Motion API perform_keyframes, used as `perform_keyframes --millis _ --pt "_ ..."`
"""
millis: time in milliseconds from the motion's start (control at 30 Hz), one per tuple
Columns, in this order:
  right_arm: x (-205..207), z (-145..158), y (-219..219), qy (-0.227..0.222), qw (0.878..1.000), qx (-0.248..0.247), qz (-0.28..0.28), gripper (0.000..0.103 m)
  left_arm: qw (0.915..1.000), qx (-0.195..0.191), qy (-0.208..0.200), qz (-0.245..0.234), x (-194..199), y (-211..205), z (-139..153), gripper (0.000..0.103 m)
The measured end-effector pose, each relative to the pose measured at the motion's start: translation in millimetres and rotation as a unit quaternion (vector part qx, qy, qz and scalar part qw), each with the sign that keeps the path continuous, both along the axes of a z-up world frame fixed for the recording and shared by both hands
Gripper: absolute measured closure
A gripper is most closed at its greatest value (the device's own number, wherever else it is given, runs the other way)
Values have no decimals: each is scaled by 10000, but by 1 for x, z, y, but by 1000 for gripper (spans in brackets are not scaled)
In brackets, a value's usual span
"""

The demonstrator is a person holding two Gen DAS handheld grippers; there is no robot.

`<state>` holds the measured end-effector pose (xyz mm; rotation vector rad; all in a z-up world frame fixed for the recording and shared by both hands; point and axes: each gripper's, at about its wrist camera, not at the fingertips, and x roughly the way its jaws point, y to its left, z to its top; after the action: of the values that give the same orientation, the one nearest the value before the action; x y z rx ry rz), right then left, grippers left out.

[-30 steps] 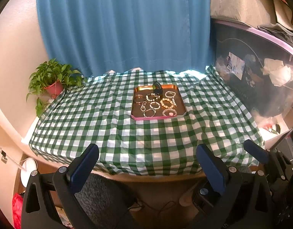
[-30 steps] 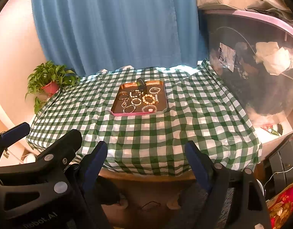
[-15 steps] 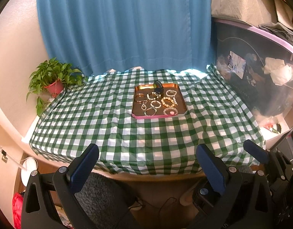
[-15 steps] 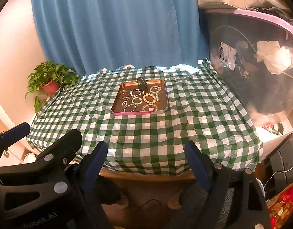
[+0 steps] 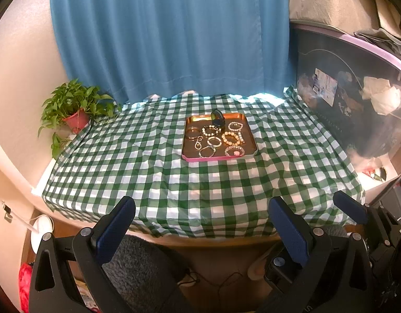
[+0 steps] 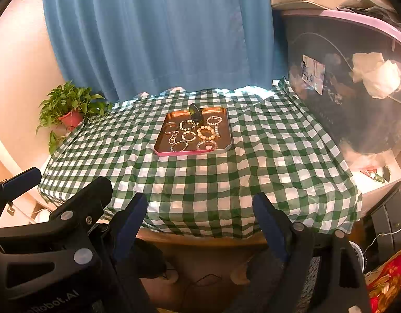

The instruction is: Organize jewelry

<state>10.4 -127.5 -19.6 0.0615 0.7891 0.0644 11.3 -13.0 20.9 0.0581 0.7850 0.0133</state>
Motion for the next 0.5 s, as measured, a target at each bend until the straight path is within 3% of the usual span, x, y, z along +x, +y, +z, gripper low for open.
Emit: perform_keyframes --millis 500 --pt "0 1 -2 18 10000 8 3 22 10000 29 27 41 -1 0 -2 0"
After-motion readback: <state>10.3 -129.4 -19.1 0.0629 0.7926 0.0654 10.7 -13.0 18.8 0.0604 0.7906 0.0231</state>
